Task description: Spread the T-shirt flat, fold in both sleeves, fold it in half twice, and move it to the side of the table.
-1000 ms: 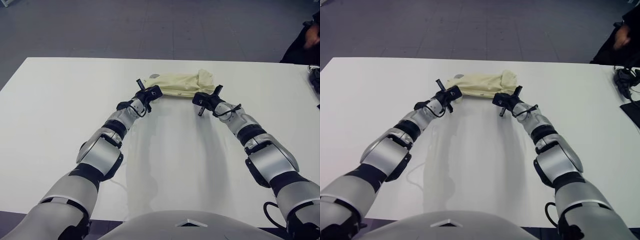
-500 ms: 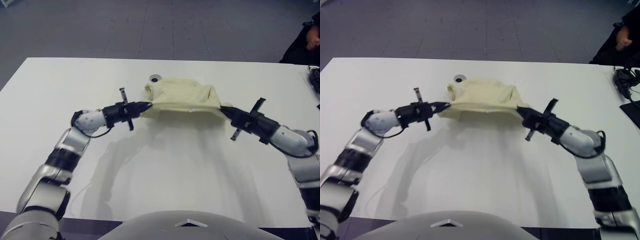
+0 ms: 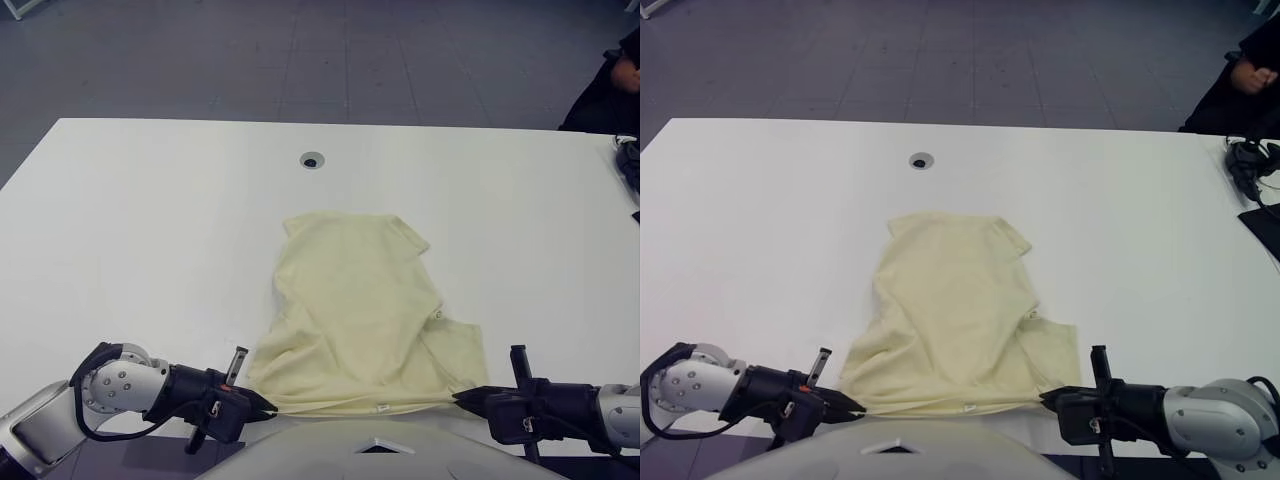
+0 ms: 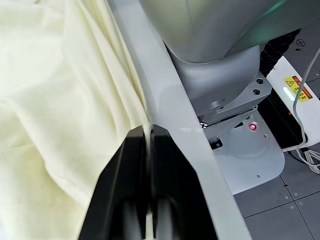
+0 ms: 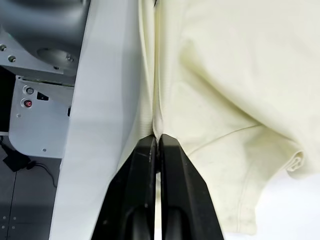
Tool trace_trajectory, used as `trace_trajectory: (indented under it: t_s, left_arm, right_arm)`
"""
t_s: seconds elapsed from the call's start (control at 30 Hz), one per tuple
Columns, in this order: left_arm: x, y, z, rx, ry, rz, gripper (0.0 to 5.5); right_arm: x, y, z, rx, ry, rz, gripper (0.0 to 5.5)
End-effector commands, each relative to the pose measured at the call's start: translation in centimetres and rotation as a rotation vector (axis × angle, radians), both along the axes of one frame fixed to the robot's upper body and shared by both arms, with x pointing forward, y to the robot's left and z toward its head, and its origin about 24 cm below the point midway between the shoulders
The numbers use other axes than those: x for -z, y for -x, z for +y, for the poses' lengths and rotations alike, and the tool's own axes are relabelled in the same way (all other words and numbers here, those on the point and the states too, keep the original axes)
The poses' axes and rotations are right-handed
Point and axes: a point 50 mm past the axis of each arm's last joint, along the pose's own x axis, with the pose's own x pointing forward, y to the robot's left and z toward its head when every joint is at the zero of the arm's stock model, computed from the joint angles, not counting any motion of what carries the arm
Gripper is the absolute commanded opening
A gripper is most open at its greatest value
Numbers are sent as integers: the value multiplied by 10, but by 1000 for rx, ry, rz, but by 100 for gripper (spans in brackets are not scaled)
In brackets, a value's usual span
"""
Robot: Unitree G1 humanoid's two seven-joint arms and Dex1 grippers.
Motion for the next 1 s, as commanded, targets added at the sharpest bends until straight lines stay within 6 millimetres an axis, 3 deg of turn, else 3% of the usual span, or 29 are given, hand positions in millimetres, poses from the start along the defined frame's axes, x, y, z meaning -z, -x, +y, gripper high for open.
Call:
trace_trajectory:
  t_s: [0.03,0.17,0.23,0.43,0.67,0.83,1.0]
  left_arm:
    - [10,-5,13,-33,-145,-3,0]
    - [10,-6,8,-51,-117,-9,0]
    - [7,-5,5,-61,-89,3,32]
    - [-6,-14,2,-145,57,101,154]
    - [-38,-22,-1,-178,304,184,269]
    - [-27,-32,-1,-242,257,133,345]
    - [-5,-46,-17,-342,213,52,433]
  right_arm:
    - [10,-5,-11,31,118,-38,1]
    - [10,-5,-2,-22,49,-56,1]
    - [10,-3,1,-20,10,-36,0]
    - [-1,-7,7,34,-150,55,102]
    - [-40,-19,5,58,-480,129,213]
    - [-46,-24,0,93,-495,129,287]
    - [-41,-58,-24,270,-428,-48,371]
